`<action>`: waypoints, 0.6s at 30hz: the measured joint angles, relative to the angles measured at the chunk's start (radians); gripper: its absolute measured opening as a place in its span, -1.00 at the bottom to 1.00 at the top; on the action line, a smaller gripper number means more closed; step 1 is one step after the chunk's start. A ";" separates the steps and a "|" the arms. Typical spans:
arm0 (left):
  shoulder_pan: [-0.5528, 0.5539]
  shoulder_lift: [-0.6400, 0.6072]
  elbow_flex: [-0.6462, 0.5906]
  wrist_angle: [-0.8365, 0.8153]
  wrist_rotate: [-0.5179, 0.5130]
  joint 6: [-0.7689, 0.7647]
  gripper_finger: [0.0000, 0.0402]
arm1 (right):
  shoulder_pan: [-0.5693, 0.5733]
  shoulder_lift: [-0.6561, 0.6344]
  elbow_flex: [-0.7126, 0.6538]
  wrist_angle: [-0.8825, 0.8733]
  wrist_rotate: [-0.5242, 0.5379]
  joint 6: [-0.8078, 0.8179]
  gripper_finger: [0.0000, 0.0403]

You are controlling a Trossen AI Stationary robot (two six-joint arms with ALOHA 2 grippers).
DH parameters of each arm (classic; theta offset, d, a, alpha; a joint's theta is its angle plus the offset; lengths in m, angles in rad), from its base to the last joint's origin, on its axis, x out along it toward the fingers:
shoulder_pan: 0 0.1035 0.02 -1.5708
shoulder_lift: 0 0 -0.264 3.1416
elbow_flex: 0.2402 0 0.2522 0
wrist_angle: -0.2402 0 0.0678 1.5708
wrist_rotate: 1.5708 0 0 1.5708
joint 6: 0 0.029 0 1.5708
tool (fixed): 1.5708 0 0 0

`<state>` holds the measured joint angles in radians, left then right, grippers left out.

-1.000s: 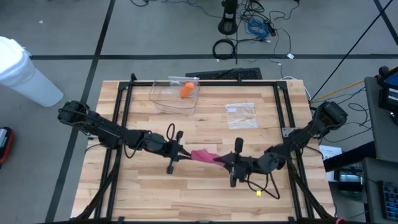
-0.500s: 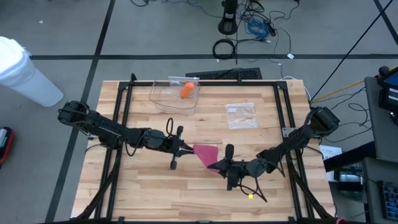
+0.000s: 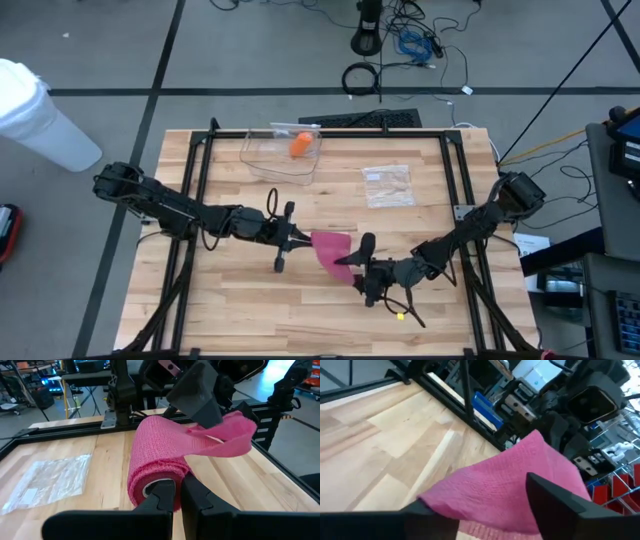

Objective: Roll bandage
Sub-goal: Roll the pink bandage

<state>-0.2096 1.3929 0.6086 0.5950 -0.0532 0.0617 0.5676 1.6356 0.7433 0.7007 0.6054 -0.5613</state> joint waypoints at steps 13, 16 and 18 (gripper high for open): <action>0.011 0.000 0.000 0.008 -0.082 0.043 -0.96 | 0.043 -0.002 0.000 -0.054 0.152 -0.054 0.22; 0.013 0.000 0.000 0.034 -0.111 0.053 -0.96 | 0.042 -0.001 -0.001 -0.128 0.084 0.106 0.21; 0.013 0.000 0.000 0.035 -0.134 0.071 -0.96 | 0.043 -0.002 0.000 -0.154 0.078 0.200 0.19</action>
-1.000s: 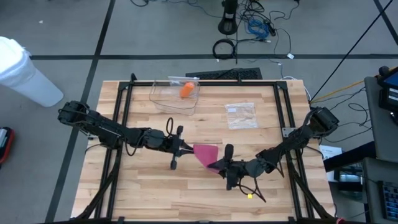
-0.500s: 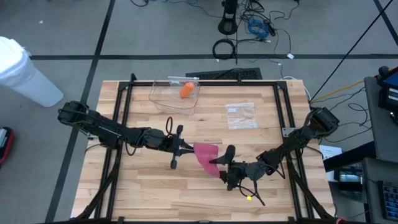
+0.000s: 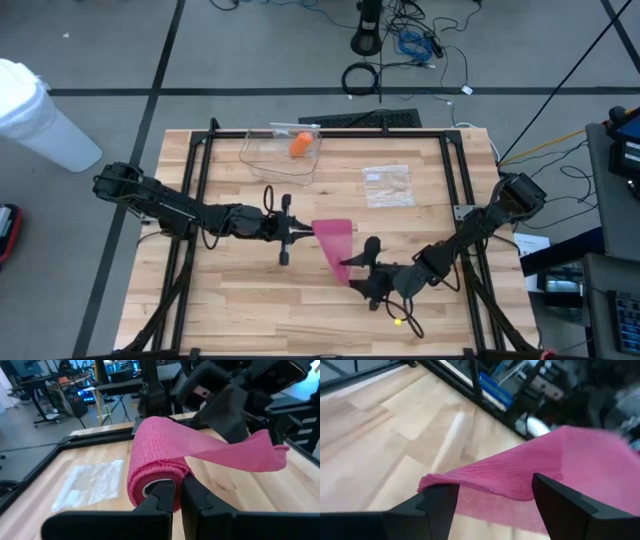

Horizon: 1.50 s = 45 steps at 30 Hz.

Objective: Roll bandage
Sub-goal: Roll the pink bandage

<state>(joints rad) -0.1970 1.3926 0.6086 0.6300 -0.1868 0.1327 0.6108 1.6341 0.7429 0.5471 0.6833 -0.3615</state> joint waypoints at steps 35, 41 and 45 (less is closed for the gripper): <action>-0.009 0.000 0.000 0.028 0.029 -0.066 -0.96 | -0.017 -0.204 -0.160 -0.004 0.153 0.529 0.04; -0.037 0.000 0.000 0.050 0.030 -0.102 -0.95 | -0.055 -0.126 -0.348 0.357 0.114 0.639 0.04; -0.051 0.000 0.000 0.052 0.030 -0.137 -0.94 | -0.097 -0.037 -0.394 0.640 0.001 0.588 0.04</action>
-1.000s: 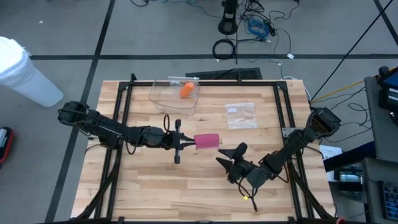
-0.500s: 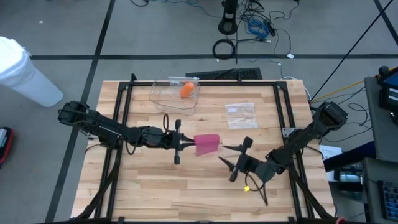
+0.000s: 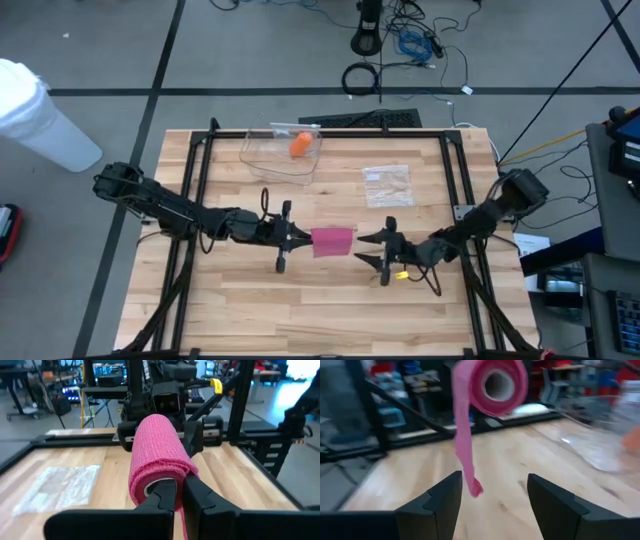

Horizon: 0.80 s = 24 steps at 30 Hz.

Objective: Roll bandage
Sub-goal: Roll the pink bandage

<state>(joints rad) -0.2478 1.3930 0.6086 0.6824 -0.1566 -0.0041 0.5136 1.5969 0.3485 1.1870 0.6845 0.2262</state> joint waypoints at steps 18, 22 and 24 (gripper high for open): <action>-0.024 0.000 0.000 0.002 0.000 -0.067 -0.94 | -0.109 0.233 0.243 0.000 -0.215 -0.095 -0.34; -0.030 0.000 0.000 0.035 0.013 -0.070 -0.94 | -0.107 0.230 0.243 -0.055 -0.218 -0.113 -0.89; -0.037 0.000 0.000 0.056 0.037 -0.076 -0.94 | -0.107 0.230 0.243 -0.070 -0.192 -0.131 -0.95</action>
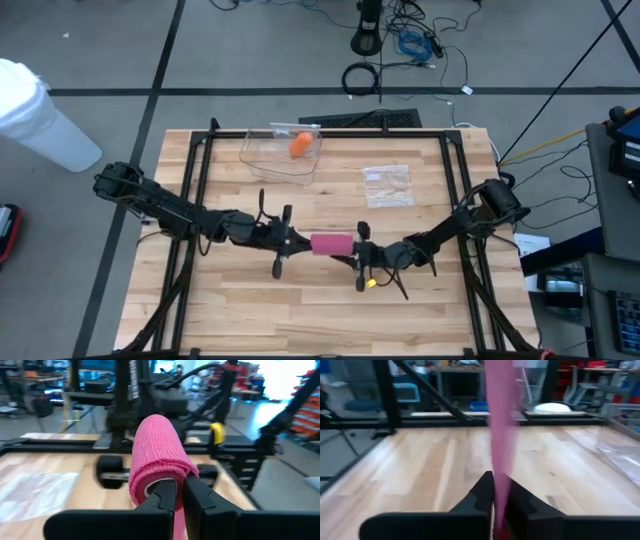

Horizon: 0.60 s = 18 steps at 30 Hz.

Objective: Roll bandage
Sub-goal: Roll the pink bandage

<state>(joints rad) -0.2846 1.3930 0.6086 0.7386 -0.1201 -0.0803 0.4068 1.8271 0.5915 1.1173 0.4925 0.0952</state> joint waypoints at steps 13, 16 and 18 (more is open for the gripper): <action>-0.018 0.000 0.000 -0.023 0.204 -0.016 -0.93 | 0.001 -0.002 0.000 0.087 0.234 -0.201 -1.00; -0.019 0.000 0.000 -0.085 0.238 -0.014 -0.93 | 0.001 -0.002 0.000 0.145 0.274 -0.308 -1.00; -0.015 0.000 0.000 -0.133 0.238 -0.010 -0.93 | 0.002 -0.002 0.000 0.202 0.291 -0.395 -1.00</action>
<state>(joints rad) -0.2998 1.3930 0.6086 0.6055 0.1176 -0.0900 0.4084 1.8250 0.5915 1.3188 0.7839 -0.2998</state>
